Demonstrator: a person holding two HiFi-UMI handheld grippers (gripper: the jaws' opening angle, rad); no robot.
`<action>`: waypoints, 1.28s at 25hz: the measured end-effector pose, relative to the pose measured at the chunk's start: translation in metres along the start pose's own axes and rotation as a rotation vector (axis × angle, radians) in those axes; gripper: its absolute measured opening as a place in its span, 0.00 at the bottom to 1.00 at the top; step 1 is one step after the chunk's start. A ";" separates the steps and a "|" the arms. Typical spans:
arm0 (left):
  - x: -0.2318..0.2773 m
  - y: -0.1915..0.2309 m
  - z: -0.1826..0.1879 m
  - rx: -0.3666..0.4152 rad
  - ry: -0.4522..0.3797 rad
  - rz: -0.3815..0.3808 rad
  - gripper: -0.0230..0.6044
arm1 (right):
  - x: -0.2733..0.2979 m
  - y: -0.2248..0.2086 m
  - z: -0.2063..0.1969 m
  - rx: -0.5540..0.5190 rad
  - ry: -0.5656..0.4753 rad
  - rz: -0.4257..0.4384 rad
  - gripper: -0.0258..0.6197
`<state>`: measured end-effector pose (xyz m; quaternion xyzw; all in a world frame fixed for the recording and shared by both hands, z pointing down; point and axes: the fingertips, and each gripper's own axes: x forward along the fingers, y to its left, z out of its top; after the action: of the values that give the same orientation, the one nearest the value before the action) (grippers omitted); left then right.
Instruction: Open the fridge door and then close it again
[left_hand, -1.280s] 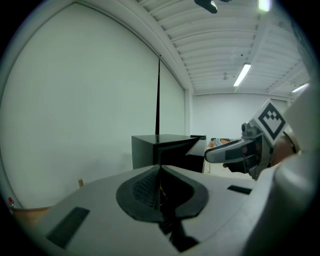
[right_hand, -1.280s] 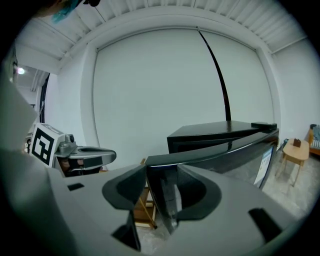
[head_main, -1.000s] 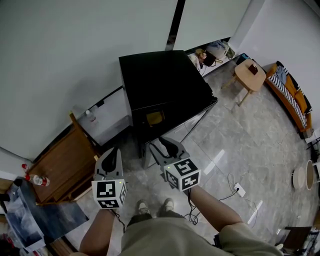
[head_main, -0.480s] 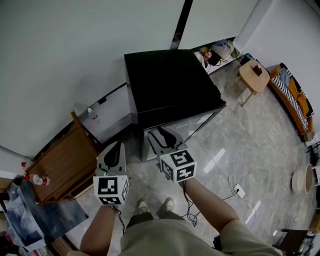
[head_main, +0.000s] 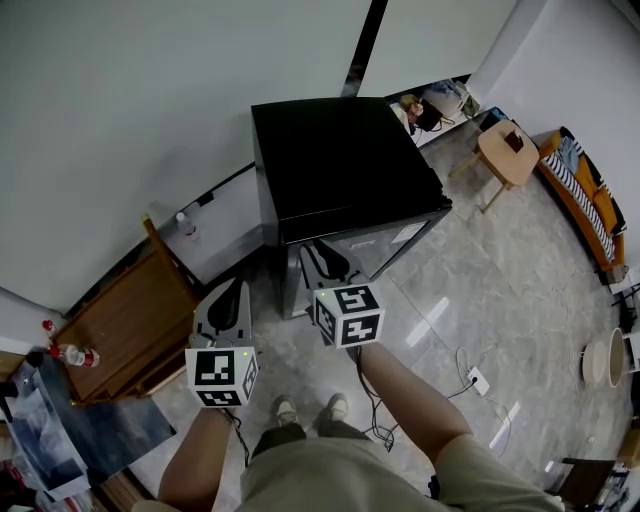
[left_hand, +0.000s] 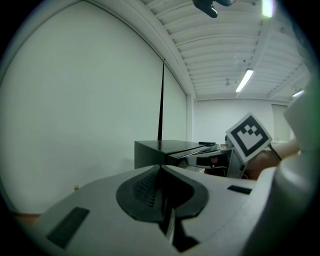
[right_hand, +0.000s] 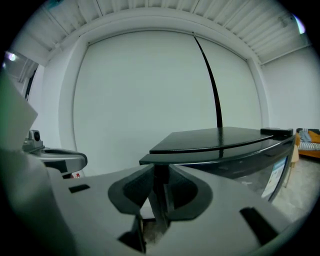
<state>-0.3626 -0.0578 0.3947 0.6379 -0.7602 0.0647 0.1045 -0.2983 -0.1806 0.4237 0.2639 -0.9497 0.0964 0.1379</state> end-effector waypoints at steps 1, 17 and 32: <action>-0.001 0.000 0.001 0.001 -0.001 0.001 0.05 | 0.000 0.000 0.000 0.006 0.004 0.004 0.16; -0.036 -0.037 0.055 0.100 -0.078 -0.030 0.05 | -0.072 0.000 0.060 -0.009 -0.088 0.075 0.09; -0.090 -0.101 0.121 0.155 -0.200 -0.061 0.05 | -0.251 0.011 0.137 -0.133 -0.296 0.132 0.05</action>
<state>-0.2579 -0.0180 0.2521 0.6701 -0.7399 0.0560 -0.0196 -0.1268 -0.0871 0.2143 0.2028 -0.9792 0.0022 0.0072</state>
